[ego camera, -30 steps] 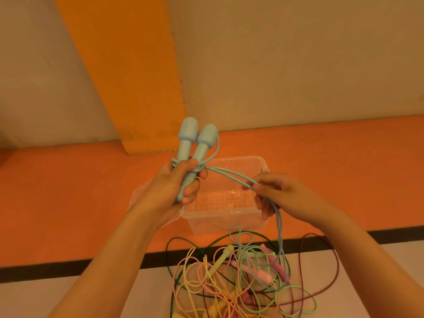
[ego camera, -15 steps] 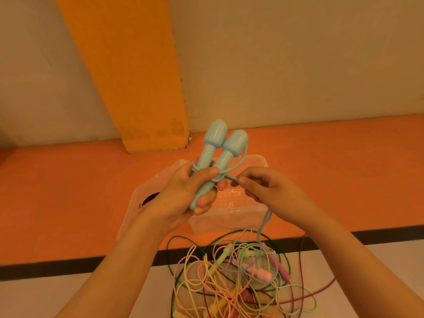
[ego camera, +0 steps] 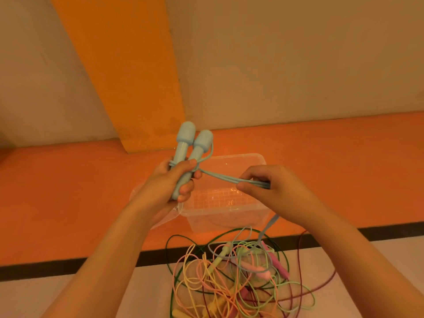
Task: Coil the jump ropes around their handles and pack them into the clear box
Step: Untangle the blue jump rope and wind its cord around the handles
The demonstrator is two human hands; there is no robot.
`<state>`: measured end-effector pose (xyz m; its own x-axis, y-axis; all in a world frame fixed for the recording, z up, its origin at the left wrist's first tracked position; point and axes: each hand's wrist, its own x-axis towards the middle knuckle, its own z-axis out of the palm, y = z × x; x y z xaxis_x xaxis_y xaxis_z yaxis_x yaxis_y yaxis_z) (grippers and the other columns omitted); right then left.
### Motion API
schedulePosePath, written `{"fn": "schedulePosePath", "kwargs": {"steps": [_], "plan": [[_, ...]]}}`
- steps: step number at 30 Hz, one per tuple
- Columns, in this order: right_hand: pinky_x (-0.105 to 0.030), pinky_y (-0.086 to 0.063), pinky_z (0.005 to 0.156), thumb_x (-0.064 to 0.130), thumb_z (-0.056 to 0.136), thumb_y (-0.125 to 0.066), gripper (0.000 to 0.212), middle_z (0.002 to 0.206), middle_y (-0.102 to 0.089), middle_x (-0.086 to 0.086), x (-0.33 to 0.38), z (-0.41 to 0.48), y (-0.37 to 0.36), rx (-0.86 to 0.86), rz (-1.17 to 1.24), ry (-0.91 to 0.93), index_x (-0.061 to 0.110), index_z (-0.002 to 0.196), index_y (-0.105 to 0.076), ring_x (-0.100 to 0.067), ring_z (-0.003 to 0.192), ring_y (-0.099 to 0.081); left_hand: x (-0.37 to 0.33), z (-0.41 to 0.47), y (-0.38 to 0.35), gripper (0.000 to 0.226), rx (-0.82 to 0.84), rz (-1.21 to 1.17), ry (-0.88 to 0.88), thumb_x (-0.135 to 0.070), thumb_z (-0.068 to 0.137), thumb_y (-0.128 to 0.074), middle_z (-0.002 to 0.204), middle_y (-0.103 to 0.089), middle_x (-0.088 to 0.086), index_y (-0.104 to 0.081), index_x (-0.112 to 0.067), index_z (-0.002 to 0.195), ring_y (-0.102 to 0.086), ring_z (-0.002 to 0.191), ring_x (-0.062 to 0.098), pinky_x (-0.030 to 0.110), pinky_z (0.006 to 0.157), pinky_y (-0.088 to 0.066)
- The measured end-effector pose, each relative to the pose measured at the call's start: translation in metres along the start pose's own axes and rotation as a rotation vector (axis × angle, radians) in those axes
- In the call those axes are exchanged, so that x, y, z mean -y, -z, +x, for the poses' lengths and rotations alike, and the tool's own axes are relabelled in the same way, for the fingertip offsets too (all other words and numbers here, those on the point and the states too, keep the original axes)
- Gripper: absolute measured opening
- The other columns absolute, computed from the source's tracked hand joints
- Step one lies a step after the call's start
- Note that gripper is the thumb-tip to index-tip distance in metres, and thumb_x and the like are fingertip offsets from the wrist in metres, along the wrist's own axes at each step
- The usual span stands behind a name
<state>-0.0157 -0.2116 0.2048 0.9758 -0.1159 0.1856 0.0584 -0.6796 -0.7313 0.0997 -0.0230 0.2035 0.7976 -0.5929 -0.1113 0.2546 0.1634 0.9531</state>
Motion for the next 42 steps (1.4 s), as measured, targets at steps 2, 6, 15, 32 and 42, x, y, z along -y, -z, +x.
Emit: {"fn": "schedulePosePath", "kwargs": {"steps": [2,6,15,32,42], "plan": [[-0.028,-0.038,0.058,0.033,0.087,-0.063,0.008,0.066,-0.058,0.010,0.004,0.000,0.000,0.010,-0.044,0.041,0.032,0.081,-0.066,-0.004,0.061,-0.049,0.006,0.004,0.000,0.012,-0.005,0.049,0.000,-0.011,0.094,-0.051,0.068,-0.053,0.008,-0.042,-0.008,0.102,-0.034,0.034,0.007,0.014,0.031,-0.027],[-0.035,-0.043,0.060,0.032,0.087,-0.064,0.005,0.071,-0.062,0.011,0.005,-0.001,0.001,-0.010,-0.080,0.127,0.030,0.086,-0.069,-0.006,0.064,-0.052,0.016,0.008,0.001,0.017,0.063,0.275,-0.010,-0.011,0.093,-0.057,0.068,-0.058,0.012,-0.043,-0.009,0.102,-0.039,0.036,0.014,0.020,0.035,-0.031],[-0.014,-0.033,0.062,0.028,0.079,-0.060,0.019,0.069,-0.048,0.014,0.004,0.001,0.001,0.036,-0.091,0.249,0.015,0.086,-0.072,0.004,0.068,-0.044,0.027,-0.009,-0.019,0.046,0.486,0.601,0.174,-0.017,0.084,-0.067,0.064,-0.055,0.008,-0.037,0.001,0.113,-0.044,0.036,0.016,0.023,0.037,-0.036],[-0.012,-0.036,0.063,0.016,0.073,-0.079,0.007,0.074,-0.064,0.009,-0.002,-0.001,0.009,0.169,0.036,0.123,0.017,0.078,-0.075,0.000,0.072,-0.051,0.024,-0.018,-0.035,0.013,0.627,0.775,0.333,-0.020,0.092,-0.060,0.059,-0.054,0.007,-0.054,-0.015,0.102,-0.042,0.035,0.017,0.020,0.036,-0.035],[-0.012,-0.046,0.064,0.020,0.073,-0.064,0.011,0.075,-0.069,0.005,-0.007,-0.006,0.024,0.197,0.577,-0.103,0.012,0.076,-0.071,-0.003,0.072,-0.060,0.009,-0.029,-0.025,0.033,0.735,0.541,0.292,-0.002,0.087,-0.065,0.057,-0.053,0.008,-0.052,-0.008,0.118,-0.038,0.031,0.011,0.016,0.033,-0.030]]}}
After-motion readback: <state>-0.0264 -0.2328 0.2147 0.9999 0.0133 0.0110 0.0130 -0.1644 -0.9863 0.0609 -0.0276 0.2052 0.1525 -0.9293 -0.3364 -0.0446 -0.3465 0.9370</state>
